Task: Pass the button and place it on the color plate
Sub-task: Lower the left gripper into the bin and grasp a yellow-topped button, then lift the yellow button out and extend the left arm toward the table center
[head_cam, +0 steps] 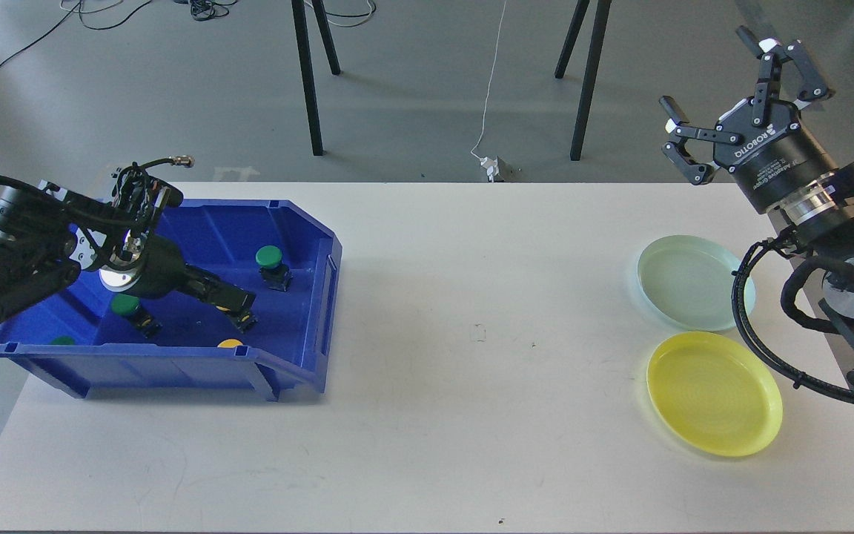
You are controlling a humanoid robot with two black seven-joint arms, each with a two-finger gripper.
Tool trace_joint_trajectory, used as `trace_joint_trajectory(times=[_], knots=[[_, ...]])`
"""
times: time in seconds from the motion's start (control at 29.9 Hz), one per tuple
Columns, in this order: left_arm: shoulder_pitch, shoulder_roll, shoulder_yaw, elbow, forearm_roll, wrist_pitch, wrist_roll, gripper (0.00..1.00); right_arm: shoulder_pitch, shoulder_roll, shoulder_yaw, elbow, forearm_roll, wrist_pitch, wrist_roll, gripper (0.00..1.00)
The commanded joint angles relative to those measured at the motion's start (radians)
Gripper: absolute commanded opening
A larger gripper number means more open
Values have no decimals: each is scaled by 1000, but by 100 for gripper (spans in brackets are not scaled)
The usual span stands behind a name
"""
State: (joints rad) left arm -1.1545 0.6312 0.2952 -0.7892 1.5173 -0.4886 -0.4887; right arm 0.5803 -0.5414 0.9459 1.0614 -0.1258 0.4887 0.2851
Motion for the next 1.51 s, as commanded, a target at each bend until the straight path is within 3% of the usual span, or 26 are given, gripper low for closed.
trace_joint_trajectory(times=[0.0,0.44,0.64,1.47], knots=[[2,-5,-2,4,0,0,0,99,0,-2,1,0,0,0,0,99],[49,-93,-4,100,-14,0,0,95,-23,-12,7,2,0,0,0,99],[55,-94,-4,100,-13,0,0,81,-31,-22,11,3,2,0,2,99],[59,-90,-2,100,-8,0,0,80,-51,-22,22,5,3,0,2,99]])
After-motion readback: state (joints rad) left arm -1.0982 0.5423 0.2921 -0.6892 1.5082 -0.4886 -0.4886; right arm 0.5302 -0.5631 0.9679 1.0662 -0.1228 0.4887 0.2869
